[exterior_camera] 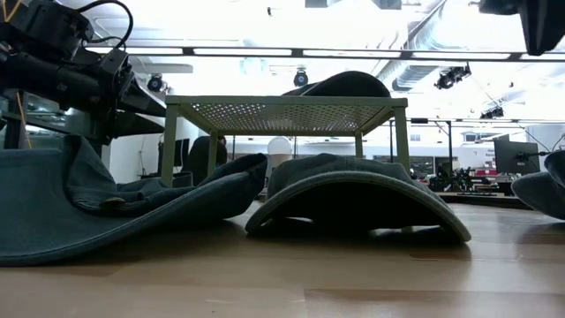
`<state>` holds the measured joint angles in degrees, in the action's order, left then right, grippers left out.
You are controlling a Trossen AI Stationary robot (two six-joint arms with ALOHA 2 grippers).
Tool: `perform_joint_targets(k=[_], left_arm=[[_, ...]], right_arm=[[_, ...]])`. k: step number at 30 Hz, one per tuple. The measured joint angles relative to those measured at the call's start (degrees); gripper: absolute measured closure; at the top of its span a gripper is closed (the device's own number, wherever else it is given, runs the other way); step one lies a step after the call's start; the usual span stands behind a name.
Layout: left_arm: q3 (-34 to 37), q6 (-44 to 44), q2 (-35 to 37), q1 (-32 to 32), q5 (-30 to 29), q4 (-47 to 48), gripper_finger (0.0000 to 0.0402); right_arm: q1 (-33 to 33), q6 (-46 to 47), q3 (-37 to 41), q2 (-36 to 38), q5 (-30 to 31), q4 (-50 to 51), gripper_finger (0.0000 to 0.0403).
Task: Pick & Place hat
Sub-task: Put the bottom right dark blue cap on the shelf
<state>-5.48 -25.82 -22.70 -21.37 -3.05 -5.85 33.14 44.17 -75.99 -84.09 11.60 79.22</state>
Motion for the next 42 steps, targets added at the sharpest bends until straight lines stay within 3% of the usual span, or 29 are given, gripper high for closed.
perform_joint_targets(k=[5, 12, 19, 27, 42], left_arm=[[0.0, 0.0, 0.0, 0.0, 0.0, 0.0, 0.0184], [0.0, 0.0, 0.0, 0.0, 0.0, 0.0, 0.0184], [0.0, 0.0, 0.0, 0.0, 0.0, 0.0, 0.0184], [0.0, 0.0, 0.0, 0.0, 0.0, 0.0, 0.0184], [0.0, 0.0, 0.0, 0.0, 0.0, 0.0, 0.0184]], right_arm=[[3.0, -10.6, 0.0, -3.8, -0.9, -6.3, 0.0317], [4.9, -11.0, 0.0, -9.6, -2.4, -13.4, 0.0248], [6.5, -18.0, 0.0, -15.6, -2.4, -17.2, 0.019], [4.2, -22.3, 0.0, -17.4, -0.4, -18.0, 0.0185], [0.6, -26.4, 0.0, -20.6, -6.1, -17.4, 0.0187]])
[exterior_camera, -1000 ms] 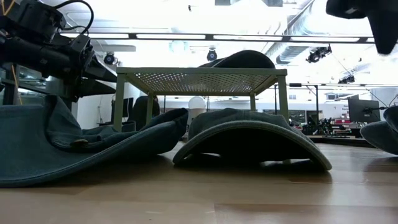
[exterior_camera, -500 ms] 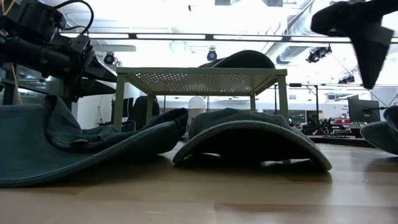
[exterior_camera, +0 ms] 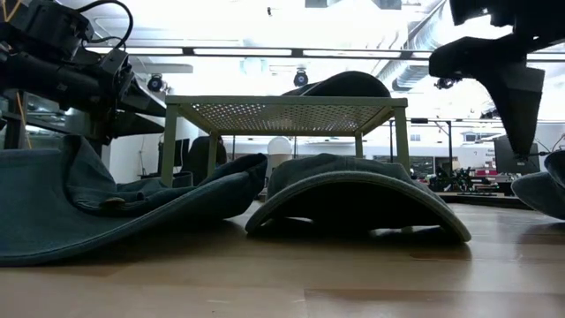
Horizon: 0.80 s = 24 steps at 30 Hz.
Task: Pick & Place hat
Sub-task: Put the bottom right dark blue cap on the shelf
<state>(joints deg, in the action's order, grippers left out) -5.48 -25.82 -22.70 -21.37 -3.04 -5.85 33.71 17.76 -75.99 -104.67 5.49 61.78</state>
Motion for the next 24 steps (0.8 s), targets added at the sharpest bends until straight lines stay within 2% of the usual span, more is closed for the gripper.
perform_joint_targets(k=[16, 21, 24], left_arm=[[0.0, 0.0, 0.0, 0.0, 0.0, 0.0, 0.0184], [0.0, 0.0, 0.0, 0.0, 0.0, 0.0, 0.0184], [0.0, 0.0, 0.0, 0.0, 0.0, 0.0, 0.0184]], right_arm=[[-2.6, -2.3, 0.0, -3.2, -6.3, 0.0, 0.019], [-2.6, -2.6, 0.0, -3.5, -6.6, 0.0, 0.0209], [-2.6, -2.8, 0.0, -3.5, -4.5, 0.3, 0.0228]])
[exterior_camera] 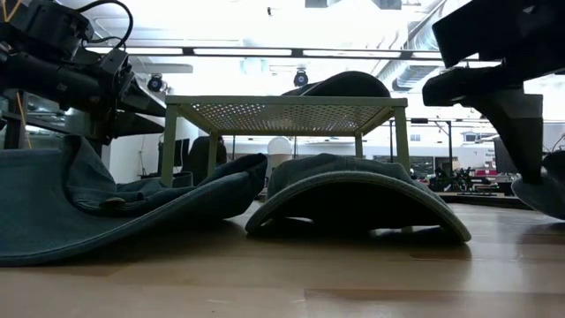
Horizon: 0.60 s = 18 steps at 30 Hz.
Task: Pick & Place hat
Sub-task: Put the bottom right dark blue cap on the shelf
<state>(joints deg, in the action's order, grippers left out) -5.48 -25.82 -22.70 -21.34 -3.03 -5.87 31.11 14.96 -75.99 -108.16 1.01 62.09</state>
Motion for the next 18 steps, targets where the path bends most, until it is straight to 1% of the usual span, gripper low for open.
perform_joint_targets(k=[5, 15, 18], left_arm=[[0.0, 0.0, 0.0, 0.0, 0.0, 0.0, 0.0184], [0.0, 0.0, 0.0, 0.0, 0.0, 0.0, 0.0184], [0.0, 0.0, 0.0, 0.0, 0.0, 0.0, 0.0184]], right_arm=[[0.0, 0.1, 0.0, 0.0, -0.2, 0.2, 0.0272], [0.1, 1.1, 0.0, 0.0, -0.9, 0.3, 0.0385], [0.1, 1.8, 0.0, 0.0, -0.7, -0.2, 0.0394]])
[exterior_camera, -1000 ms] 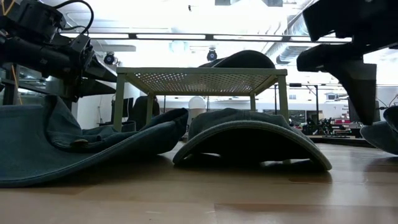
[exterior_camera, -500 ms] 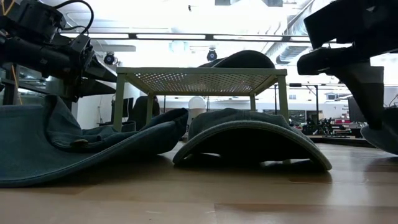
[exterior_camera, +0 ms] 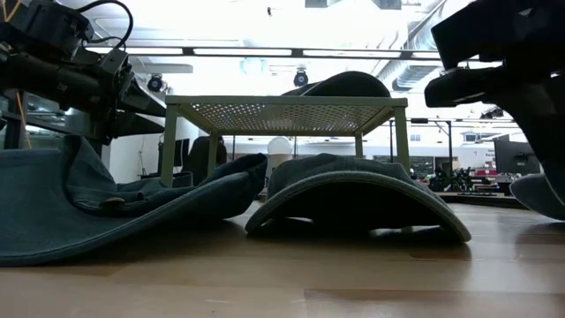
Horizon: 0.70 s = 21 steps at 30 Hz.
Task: Pick & Place hat
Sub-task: Put the bottom right dark blue cap on the shelf
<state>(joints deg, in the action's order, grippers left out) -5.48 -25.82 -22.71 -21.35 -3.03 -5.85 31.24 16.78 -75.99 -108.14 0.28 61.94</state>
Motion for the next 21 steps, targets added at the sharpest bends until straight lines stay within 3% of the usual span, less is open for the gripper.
perform_joint_targets(k=[12, 21], left_arm=[[0.0, 0.0, 0.0, 0.0, 0.0, 0.0, 0.0184], [0.0, 0.0, 0.0, 0.0, 0.0, 0.0, 0.0184]], right_arm=[[1.1, 6.6, 0.0, 1.5, 7.1, -5.7, 0.0399], [5.7, 13.4, 0.0, 8.2, 16.9, -6.5, 0.0401]])
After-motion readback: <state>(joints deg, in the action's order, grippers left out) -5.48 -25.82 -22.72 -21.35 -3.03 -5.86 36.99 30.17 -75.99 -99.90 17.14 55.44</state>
